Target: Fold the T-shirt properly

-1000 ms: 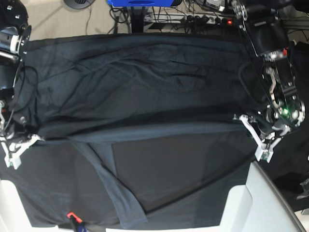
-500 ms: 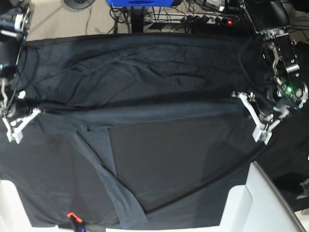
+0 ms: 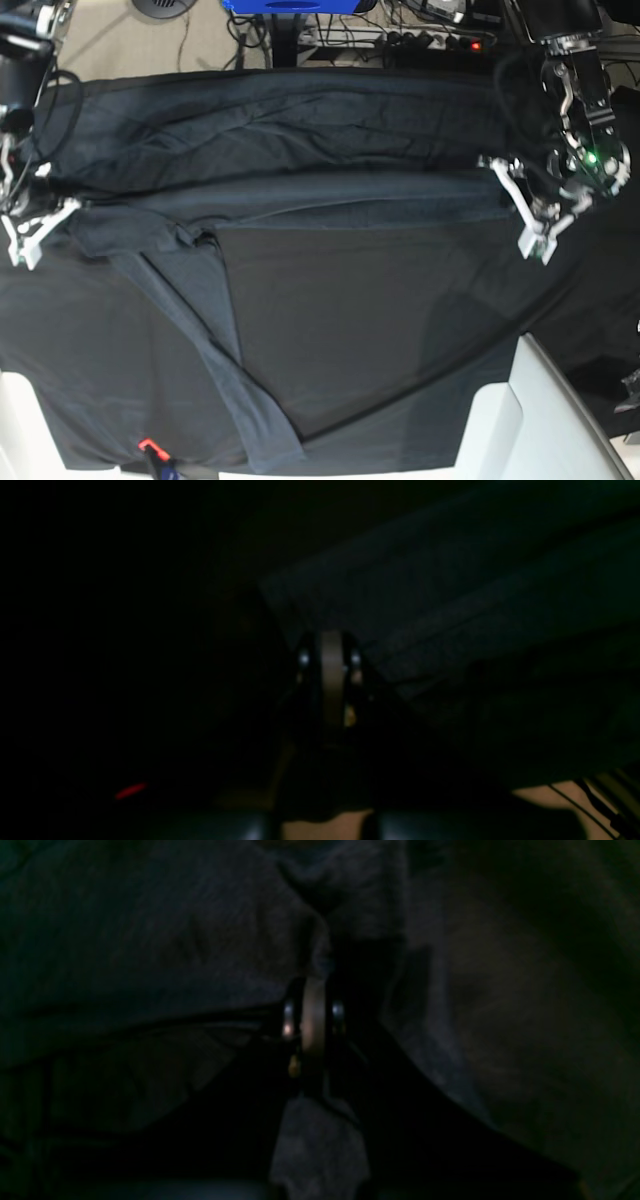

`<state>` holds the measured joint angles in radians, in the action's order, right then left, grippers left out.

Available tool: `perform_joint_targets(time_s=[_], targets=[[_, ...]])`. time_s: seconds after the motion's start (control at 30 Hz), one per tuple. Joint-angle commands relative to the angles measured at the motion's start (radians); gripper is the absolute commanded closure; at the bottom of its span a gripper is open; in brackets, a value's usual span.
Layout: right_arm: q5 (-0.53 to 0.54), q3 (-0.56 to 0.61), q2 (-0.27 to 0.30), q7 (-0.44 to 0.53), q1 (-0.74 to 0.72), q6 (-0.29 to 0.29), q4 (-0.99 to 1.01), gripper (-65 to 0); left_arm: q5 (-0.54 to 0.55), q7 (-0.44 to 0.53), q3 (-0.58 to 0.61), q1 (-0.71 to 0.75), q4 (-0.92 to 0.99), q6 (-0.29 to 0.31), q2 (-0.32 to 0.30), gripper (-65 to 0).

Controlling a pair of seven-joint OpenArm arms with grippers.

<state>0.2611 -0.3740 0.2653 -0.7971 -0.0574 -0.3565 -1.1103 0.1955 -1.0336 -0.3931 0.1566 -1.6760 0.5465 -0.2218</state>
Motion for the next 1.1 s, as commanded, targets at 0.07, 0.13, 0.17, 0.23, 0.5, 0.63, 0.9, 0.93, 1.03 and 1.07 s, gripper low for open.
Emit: perform_joint_targets(time_s=[0.07,0.13,0.17,0.23,0.5,0.63,0.9,0.93,1.03,1.07], targets=[[0.002,-0.007,-0.002,0.002,0.001,-0.002,-0.047,0.0,0.006,0.049,-0.008,0.018,-0.008,-0.007,-0.011,0.0],[0.002,-0.007,-0.005,0.002,0.012,0.003,-0.064,0.0,0.006,0.071,-0.004,0.039,-0.008,-0.007,-0.012,0.0],[0.002,-0.007,-0.007,0.002,0.012,0.003,-0.072,0.0,0.006,0.08,-0.004,0.045,-0.006,-0.007,-0.012,0.0],[0.002,-0.007,-0.007,0.002,0.014,0.003,-0.073,0.0,0.006,0.097,-0.004,0.056,0.007,-0.007,-0.011,0.0],[-0.001,-0.007,-0.007,-0.005,0.031,0.003,-0.09,0.0,0.006,0.148,-0.008,0.057,0.078,-0.007,-0.011,0.0],[-0.001,-0.007,-0.007,-0.028,0.047,0.003,-0.124,0.0,0.006,0.148,-0.004,0.048,0.076,-0.007,-0.009,0.0],[-0.003,-0.007,0.001,-0.025,0.047,0.004,-0.121,0.0,0.006,0.149,0.0,0.022,0.089,-0.007,-0.014,0.0],[-0.003,-0.007,0.001,-0.025,0.046,0.004,-0.121,0.0,0.006,0.149,0.0,0.021,0.099,-0.007,-0.014,0.0],[-0.003,-0.007,0.001,-0.023,0.044,0.004,-0.121,0.0,0.006,0.172,0.047,0.004,0.132,-0.007,-0.015,0.0],[-0.003,-0.007,0.001,-0.023,0.044,0.004,-0.121,0.0,0.005,0.184,0.062,0.002,0.144,-0.007,-0.015,0.0]])
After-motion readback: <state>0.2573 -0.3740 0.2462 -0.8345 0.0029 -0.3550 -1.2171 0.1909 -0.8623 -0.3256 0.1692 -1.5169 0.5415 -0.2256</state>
